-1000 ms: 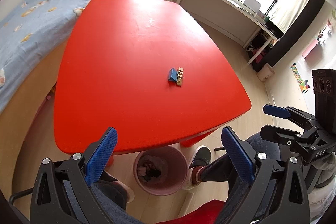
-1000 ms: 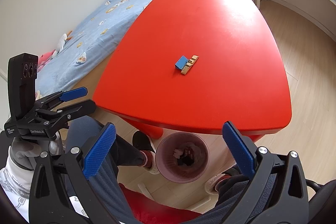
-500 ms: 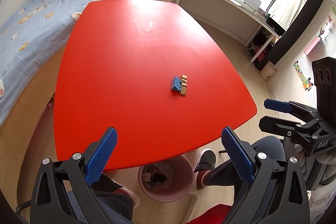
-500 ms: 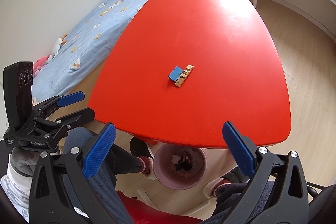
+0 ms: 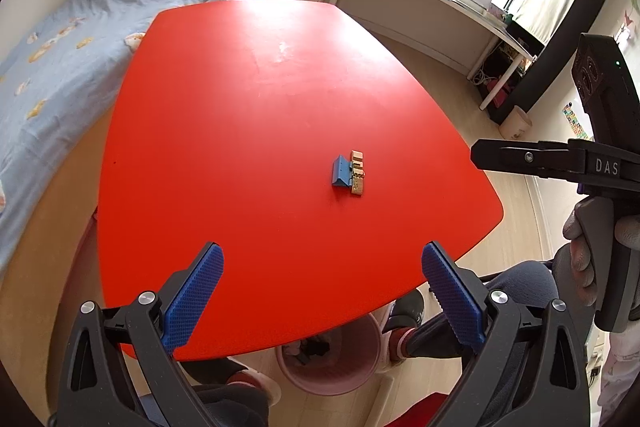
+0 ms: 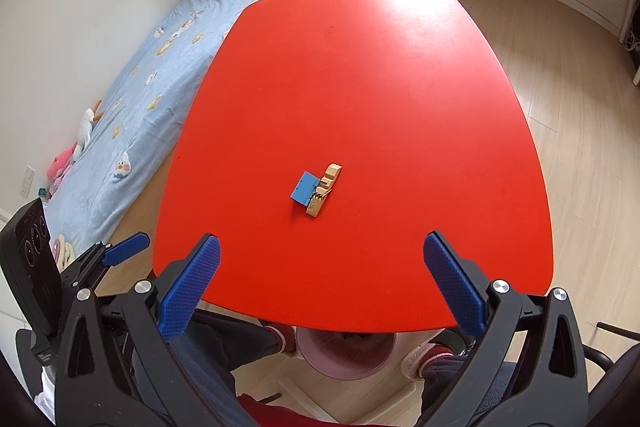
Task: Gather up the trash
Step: 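Move both open tools back over the blue and wooden blocks, then grasp the wooden block chain with the right tool while the left tool grasps the blue block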
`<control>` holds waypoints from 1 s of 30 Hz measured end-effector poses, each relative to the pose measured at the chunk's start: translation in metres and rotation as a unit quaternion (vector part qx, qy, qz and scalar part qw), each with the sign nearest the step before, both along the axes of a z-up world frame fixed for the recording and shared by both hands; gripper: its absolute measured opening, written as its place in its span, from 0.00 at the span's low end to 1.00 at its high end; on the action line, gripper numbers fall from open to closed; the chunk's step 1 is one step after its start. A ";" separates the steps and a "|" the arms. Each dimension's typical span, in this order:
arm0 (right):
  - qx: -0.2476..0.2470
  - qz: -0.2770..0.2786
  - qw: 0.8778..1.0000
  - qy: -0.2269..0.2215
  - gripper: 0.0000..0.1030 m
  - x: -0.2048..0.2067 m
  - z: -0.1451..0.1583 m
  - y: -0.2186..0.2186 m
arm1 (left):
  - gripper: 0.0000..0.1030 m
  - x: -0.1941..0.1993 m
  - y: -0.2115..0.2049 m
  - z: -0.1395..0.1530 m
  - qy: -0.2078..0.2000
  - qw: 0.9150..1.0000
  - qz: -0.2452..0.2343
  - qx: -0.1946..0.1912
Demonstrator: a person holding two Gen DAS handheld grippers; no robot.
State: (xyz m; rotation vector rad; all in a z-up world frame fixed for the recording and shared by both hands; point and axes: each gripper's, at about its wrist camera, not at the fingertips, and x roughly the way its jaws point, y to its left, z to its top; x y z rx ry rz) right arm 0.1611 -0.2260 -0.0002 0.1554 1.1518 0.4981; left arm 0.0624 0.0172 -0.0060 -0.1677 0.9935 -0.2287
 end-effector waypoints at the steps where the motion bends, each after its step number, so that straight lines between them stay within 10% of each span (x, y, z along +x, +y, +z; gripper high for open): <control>1: -0.001 -0.006 1.000 0.008 0.97 0.006 -0.002 0.001 | 0.93 0.002 0.000 -0.001 0.000 1.000 -0.001 0.002; 17: -0.042 -0.058 0.990 0.118 0.97 0.087 -0.062 0.041 | 0.93 0.011 -0.008 -0.009 0.006 1.000 -0.004 0.004; 30: -0.081 -0.074 0.981 0.160 0.48 0.109 -0.094 0.071 | 0.93 0.010 -0.006 -0.018 0.007 1.000 0.008 -0.009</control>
